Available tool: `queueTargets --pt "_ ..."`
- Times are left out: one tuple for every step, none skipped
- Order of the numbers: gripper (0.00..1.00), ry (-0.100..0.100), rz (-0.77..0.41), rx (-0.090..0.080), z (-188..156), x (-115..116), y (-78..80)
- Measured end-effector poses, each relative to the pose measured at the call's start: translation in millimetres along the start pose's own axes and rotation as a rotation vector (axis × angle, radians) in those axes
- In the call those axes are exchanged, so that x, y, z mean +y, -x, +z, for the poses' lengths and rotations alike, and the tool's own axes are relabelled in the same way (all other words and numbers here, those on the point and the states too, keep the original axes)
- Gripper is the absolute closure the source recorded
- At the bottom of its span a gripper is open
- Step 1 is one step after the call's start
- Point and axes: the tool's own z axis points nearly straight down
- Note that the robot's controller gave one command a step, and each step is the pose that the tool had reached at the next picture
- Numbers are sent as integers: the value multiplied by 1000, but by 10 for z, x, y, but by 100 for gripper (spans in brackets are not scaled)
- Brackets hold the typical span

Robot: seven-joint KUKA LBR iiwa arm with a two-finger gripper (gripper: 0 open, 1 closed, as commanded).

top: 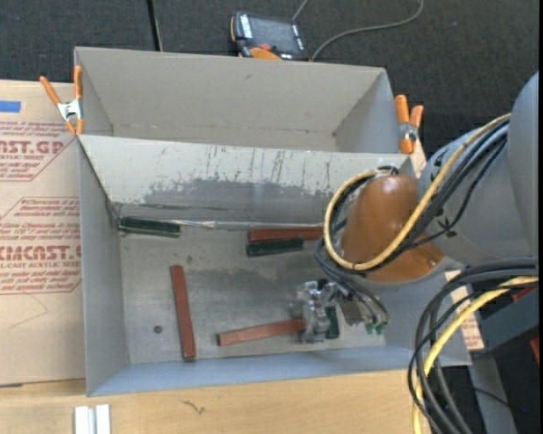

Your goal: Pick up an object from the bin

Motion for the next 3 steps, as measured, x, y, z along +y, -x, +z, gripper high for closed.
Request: queueTargets --pt "100 -1 -144 -10 -1222 278 368" --pt "0 0 -143 -2 -1181 274 347" --pt "0 4 -163 7 42 458 265"
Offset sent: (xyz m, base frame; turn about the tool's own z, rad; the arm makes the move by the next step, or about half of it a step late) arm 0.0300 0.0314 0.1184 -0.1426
